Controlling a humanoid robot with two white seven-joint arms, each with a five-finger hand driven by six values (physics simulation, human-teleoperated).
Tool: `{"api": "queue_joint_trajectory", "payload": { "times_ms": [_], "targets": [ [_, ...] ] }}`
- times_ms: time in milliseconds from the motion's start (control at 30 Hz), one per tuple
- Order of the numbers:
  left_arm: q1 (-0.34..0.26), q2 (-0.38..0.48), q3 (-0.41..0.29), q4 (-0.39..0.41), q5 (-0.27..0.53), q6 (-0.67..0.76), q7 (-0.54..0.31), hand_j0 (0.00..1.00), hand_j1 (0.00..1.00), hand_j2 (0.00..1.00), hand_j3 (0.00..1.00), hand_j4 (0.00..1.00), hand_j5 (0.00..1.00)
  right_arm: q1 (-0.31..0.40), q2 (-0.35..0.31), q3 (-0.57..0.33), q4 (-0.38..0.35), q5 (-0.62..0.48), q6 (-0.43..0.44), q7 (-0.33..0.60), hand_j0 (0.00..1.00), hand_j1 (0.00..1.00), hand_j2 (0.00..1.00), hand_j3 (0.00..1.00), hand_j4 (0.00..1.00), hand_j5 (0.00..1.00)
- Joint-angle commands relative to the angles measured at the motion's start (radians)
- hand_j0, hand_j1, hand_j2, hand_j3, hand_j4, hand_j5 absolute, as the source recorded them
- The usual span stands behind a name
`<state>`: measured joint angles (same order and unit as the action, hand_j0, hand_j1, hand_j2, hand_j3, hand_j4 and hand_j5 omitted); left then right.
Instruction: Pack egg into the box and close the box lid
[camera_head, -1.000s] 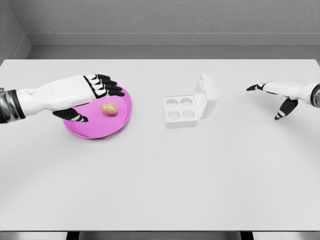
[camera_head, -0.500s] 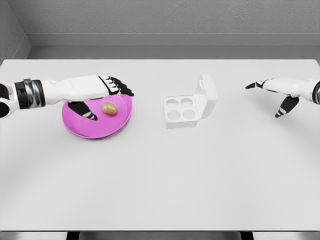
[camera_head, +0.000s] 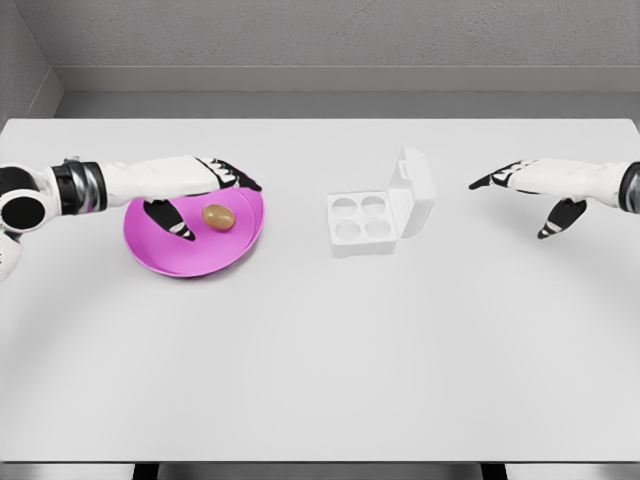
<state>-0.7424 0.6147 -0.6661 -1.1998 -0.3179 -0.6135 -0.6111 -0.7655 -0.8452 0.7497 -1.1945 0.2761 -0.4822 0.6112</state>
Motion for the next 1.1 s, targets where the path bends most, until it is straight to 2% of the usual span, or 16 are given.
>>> {"api": "queue_joint_trajectory", "payload": {
  "times_ms": [0, 33, 100, 200, 433, 500, 800, 1067],
  "targets": [
    [0.000, -0.018, 0.000, 0.008, -0.015, 0.003, 0.000, 1.00, 1.00, 1.00, 1.00, 1.00, 1.00, 0.000, 0.002, 0.000, 0.004, -0.005, -0.001, 0.000, 1.00, 1.00, 1.00, 1.00, 1.00, 1.00],
    [0.000, -0.018, 0.000, 0.008, -0.015, 0.003, 0.000, 1.00, 1.00, 1.00, 1.00, 1.00, 1.00, 0.000, 0.002, 0.000, 0.003, -0.005, -0.001, 0.000, 1.00, 1.00, 1.00, 1.00, 1.00, 1.00],
    [0.000, -0.016, -0.001, 0.008, -0.015, 0.003, 0.000, 0.87, 0.87, 0.87, 0.87, 0.87, 0.87, 0.000, 0.003, 0.000, 0.004, -0.005, -0.001, 0.000, 1.00, 1.00, 1.00, 1.00, 1.00, 1.00],
    [0.000, -0.015, 0.000, 0.034, -0.016, 0.003, 0.000, 0.79, 0.79, 0.79, 0.79, 0.79, 0.79, 0.000, 0.003, 0.000, 0.004, -0.005, 0.001, 0.000, 1.00, 1.00, 1.00, 1.00, 1.00, 1.00],
    [0.000, -0.016, 0.000, 0.046, -0.018, 0.003, 0.000, 0.82, 0.82, 0.82, 0.82, 0.82, 0.82, 0.000, 0.005, 0.000, 0.006, -0.005, -0.001, 0.000, 1.00, 1.00, 1.00, 1.00, 1.00, 1.00],
    [-0.002, -0.033, 0.000, 0.083, -0.020, 0.003, 0.000, 0.82, 0.82, 0.82, 0.82, 0.82, 0.82, 0.000, 0.006, 0.000, 0.004, -0.005, -0.001, 0.000, 1.00, 1.00, 1.00, 1.00, 1.00, 1.00],
    [-0.014, -0.070, 0.003, 0.144, -0.043, 0.003, 0.000, 0.82, 0.82, 0.82, 0.82, 0.82, 0.82, -0.008, 0.020, -0.003, 0.010, -0.006, 0.001, 0.000, 1.00, 1.00, 1.00, 1.00, 1.00, 1.00],
    [-0.017, -0.070, 0.003, 0.146, -0.041, 0.003, 0.000, 0.82, 0.82, 0.82, 0.82, 0.82, 0.82, -0.012, 0.023, -0.003, 0.018, -0.006, 0.001, 0.000, 1.00, 1.00, 1.00, 1.00, 1.00, 1.00]
  ]
}}
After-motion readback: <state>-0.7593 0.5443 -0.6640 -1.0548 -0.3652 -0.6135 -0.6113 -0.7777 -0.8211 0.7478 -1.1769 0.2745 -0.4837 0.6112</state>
